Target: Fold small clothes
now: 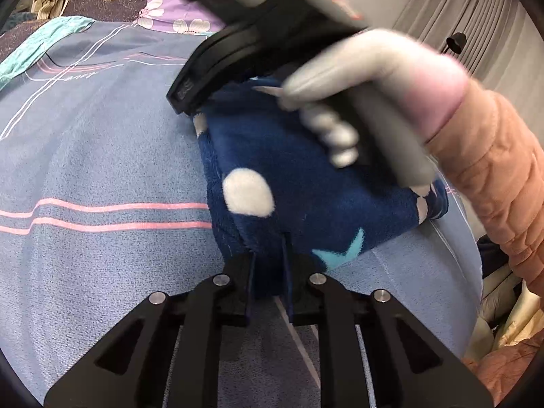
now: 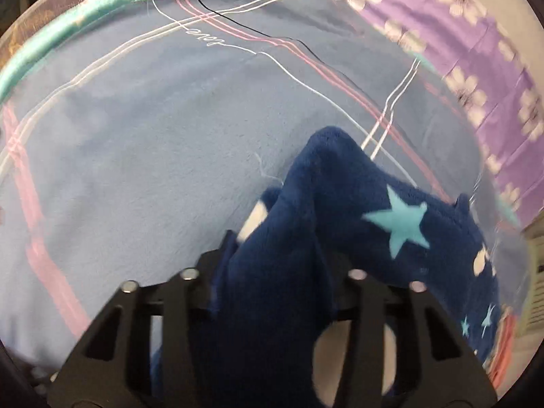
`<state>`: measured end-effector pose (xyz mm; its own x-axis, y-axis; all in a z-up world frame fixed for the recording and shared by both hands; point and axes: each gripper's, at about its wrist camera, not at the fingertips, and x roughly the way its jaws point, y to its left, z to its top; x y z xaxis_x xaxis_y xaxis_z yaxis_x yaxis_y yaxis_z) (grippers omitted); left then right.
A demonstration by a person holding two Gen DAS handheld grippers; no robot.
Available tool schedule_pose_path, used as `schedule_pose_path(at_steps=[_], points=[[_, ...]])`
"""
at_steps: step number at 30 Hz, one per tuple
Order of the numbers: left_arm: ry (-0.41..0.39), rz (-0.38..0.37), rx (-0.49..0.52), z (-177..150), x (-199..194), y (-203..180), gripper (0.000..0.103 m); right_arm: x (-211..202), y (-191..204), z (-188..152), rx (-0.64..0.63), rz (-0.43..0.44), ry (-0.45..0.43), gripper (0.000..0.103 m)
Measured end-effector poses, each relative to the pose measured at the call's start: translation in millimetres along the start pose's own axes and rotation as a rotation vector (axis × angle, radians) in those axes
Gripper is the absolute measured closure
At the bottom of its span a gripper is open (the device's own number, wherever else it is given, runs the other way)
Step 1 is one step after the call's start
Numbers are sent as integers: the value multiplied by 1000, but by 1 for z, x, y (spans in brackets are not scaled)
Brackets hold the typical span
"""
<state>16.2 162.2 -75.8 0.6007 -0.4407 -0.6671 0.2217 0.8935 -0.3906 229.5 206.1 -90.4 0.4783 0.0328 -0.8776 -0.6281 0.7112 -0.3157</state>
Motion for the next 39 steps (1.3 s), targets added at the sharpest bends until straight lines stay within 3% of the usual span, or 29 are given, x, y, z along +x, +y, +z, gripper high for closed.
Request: schedule_pose_path(at_steps=[2,3,5,7,10,14,19,23,27,29,35,39], points=[[1,11,9,-1,0,-2,89,-5,-10,6,97,37,-60,91],[2,14,12,0,0,-3,89,-10,-23,10,183,103,-98,95],[7,15,11,0,1,-3,89,-7,-38,15,254,186,-93,95],[10,11,5,2,1,-2,89,7,-39,12,230,187,-67,95],[11,12,1,2,1,-1,87,11,-33,7,184,165,-119,94],[9,26,13,3,1,-1,87,5,-36,5,197,208,-141,87],[6,42,29,-1,0,-7,87,-42,-47,-13,195,212,-253,87],[4,34,24,-2,-2,-8,87,-70,-44,-35,145,247,-253,87],[-3,24,10,-2,-5,-4,86,-32,-33,-42,131,294,-125,83],[-10,25,-2,-3,-10,-2,83,-19,-32,-43,129,319,-194,81],[-21,48,13,-3,-23,-7,79,-15,-27,-42,129,319,-217,79],[-74,7,15,7,-37,-14,79,-14,-32,-46,142,342,-245,79]])
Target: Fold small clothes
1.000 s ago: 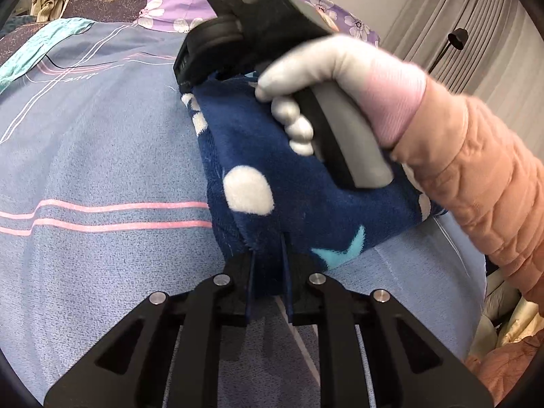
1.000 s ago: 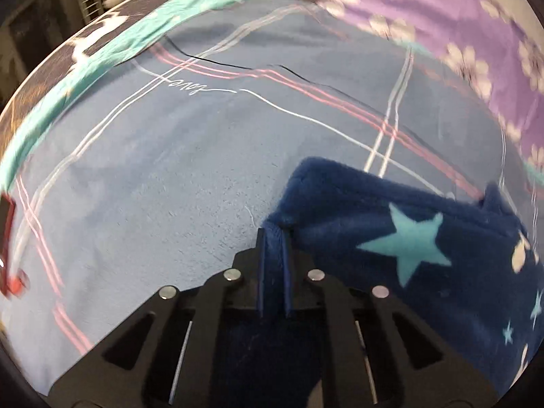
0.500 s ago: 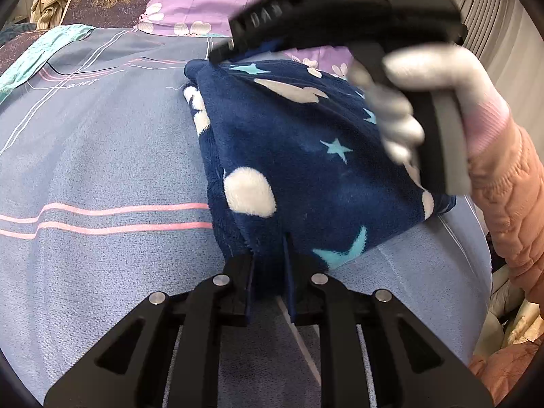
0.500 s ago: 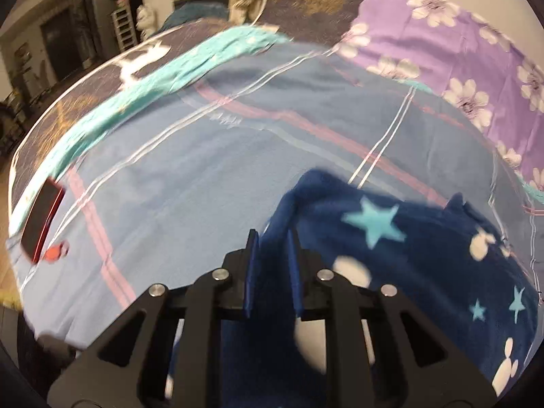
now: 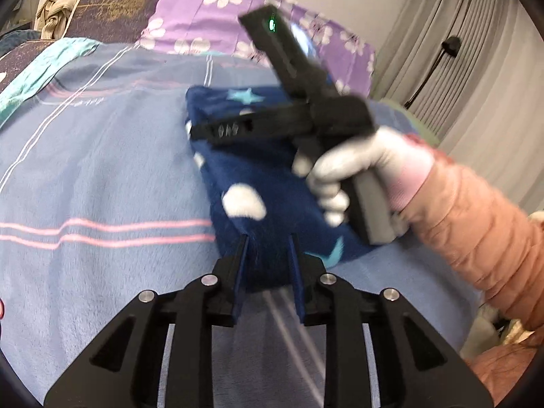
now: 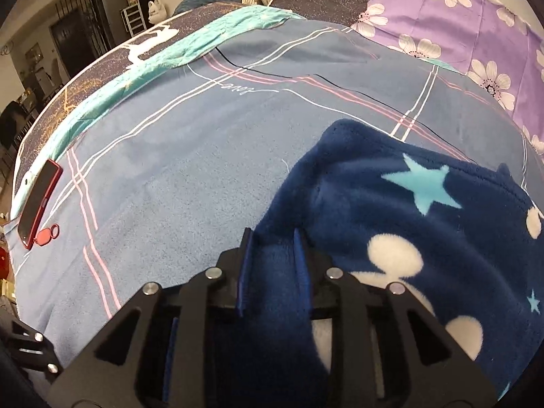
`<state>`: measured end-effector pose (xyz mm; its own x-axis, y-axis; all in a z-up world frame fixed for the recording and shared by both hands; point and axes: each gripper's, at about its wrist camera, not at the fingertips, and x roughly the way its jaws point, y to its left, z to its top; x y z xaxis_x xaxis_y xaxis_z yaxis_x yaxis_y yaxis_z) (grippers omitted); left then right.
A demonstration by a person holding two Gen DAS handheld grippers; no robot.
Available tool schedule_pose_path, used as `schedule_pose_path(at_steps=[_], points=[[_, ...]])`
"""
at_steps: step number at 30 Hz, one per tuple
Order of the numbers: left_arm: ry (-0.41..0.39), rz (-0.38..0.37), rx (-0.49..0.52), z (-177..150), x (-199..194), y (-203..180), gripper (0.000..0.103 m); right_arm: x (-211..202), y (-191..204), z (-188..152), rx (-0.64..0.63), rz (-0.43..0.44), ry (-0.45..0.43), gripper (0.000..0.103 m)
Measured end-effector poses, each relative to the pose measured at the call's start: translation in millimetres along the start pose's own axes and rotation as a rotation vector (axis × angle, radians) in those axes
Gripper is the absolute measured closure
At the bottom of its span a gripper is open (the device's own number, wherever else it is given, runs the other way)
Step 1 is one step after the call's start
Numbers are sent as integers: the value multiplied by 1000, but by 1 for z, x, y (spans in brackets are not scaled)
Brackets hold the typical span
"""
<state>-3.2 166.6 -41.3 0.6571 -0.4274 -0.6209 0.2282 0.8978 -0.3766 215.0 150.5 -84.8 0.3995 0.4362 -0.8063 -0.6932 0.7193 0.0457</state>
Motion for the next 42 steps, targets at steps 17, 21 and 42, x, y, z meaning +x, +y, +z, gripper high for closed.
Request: schedule_pose_path(at_steps=[17,21,42], points=[[2,147,55,27,46,-5,77,-180,-80,-121,480,-100,-246,72],[-2,163,69,22,50,-4,75,-154,-86,-182,561,-149,-150,80],[11,193,80,15,50,-4,69,-149,-114,-113,462,-265,-106,53]])
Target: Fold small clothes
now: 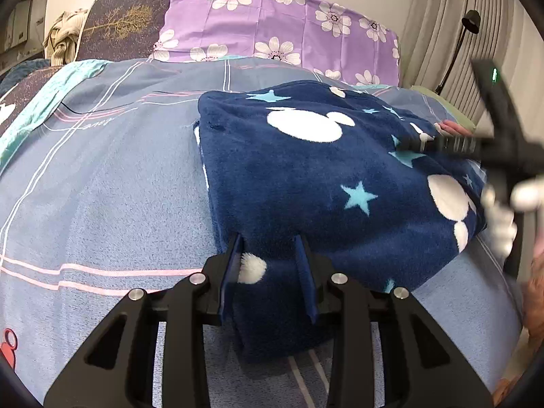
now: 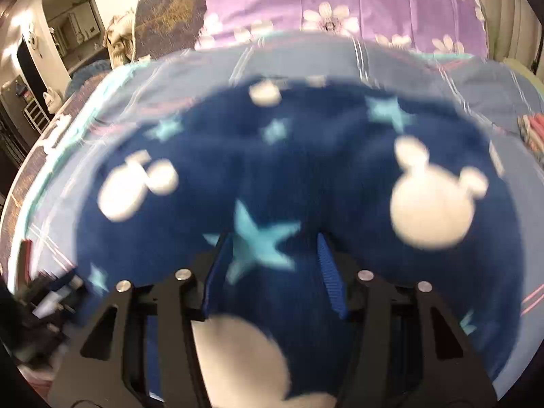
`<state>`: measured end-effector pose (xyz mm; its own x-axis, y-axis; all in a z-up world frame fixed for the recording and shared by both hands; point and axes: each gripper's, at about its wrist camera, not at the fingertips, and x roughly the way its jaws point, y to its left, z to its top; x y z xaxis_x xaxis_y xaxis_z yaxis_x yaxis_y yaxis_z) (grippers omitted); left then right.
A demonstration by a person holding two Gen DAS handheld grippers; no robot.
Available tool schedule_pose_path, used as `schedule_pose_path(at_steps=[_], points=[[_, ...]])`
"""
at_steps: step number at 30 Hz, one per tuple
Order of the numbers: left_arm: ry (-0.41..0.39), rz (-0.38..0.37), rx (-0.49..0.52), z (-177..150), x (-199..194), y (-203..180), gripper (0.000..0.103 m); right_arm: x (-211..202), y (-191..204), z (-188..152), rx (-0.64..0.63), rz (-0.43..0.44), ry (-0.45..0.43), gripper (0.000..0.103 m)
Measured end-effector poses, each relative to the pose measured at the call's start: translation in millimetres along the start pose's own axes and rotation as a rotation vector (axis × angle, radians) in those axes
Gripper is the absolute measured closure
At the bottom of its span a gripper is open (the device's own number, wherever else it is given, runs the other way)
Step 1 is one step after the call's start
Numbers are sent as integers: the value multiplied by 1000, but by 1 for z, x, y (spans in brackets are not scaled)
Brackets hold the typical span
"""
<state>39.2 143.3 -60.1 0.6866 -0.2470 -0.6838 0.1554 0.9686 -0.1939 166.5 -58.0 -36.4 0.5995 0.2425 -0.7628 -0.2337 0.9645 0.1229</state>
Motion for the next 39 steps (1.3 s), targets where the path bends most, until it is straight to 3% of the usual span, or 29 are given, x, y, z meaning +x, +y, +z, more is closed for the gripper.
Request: schedule_pose_path(at_steps=[3,5,7,9,10,14,17,21,23,25,27,31,39], points=[[-4,-5,-3,-1,0,1,69,-9,4,35,-23,-23,-69,53],[-4,-8,-4,0,0,1,69,4,-4,61,16,-14,-65,53],[-5,-15,-8,0,0,3,69,47,-27,83,81,-24,17,53],[-6,-33,-15,0,0,5,68,118,-49,86,109,-51,183,52],[-3,-35,-17,1,1,7,68,131,-57,86,133,-6,161,53],[1,-58,-36,1,1,12,68,125,-44,89,88,-68,153,53],[-1,-57,-36,1,1,11,68,120,-46,89,89,-62,144,53],[-12,-25,-16,1,-3,6,66,81,-41,84,82,-61,54,56],[-17,-14,-14,1,-4,6,63,47,-23,73,11,-45,-30,56],[1,39,-38,2,-2,10,35,14,-2,57,-84,-8,-83,54],[14,25,-83,2,-1,18,34,-18,21,31,-223,9,-122,48],[6,0,-115,0,-4,24,34,-55,68,-36,-468,29,-144,46],[3,-30,-149,-4,-5,29,33,-57,147,-126,-818,65,-129,43]])
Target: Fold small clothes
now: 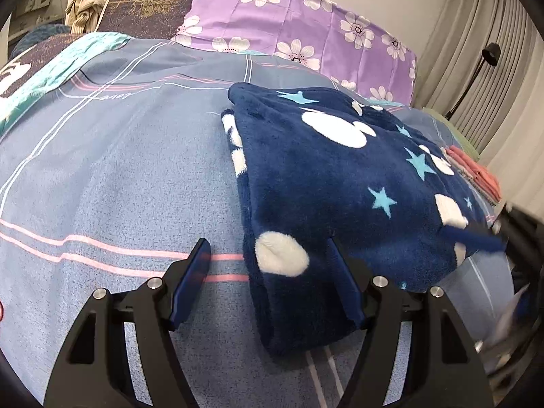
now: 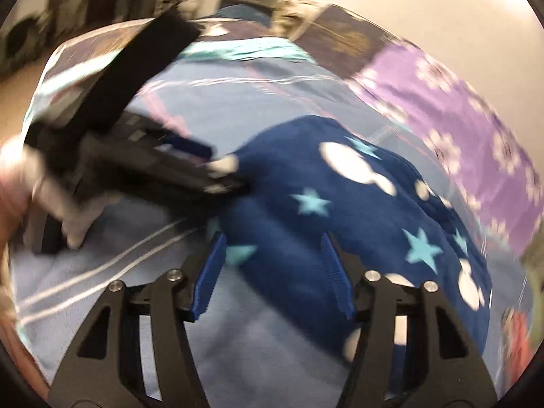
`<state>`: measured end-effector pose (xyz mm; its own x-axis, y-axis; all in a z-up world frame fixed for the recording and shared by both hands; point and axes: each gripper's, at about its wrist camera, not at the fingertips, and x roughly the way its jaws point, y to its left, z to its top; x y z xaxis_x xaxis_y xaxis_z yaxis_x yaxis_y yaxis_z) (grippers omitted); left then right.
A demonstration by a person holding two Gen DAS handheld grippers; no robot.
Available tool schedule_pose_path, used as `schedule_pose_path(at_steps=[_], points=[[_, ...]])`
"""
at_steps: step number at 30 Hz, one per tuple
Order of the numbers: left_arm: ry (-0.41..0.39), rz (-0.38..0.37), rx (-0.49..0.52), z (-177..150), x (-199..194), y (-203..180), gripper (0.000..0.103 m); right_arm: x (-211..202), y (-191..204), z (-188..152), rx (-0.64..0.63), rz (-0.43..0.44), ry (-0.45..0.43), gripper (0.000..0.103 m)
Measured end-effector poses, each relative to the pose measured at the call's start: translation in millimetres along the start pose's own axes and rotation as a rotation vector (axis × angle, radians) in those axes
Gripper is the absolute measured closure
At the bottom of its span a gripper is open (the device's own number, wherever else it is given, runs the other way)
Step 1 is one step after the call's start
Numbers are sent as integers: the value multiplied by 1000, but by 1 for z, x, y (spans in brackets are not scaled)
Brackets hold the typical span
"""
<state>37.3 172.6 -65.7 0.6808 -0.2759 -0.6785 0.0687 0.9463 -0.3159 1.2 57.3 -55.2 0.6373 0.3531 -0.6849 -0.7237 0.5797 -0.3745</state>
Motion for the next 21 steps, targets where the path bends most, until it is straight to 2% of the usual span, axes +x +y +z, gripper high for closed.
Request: schedule_pose_path(at_steps=[4,11,16,21], points=[[-9,-59,-64,-1,-2,14,33,14,21,1,-50,1,30,42],[-51,-209,-252,-7,-7,50,34,38,34,1,-99,-74,74,37],[-62,-255,-288,-7,-7,55,34,53,43,7,-165,-123,66,37],[-53,-307,-337,-5,-7,65,34,73,51,20,-221,-216,26,37]])
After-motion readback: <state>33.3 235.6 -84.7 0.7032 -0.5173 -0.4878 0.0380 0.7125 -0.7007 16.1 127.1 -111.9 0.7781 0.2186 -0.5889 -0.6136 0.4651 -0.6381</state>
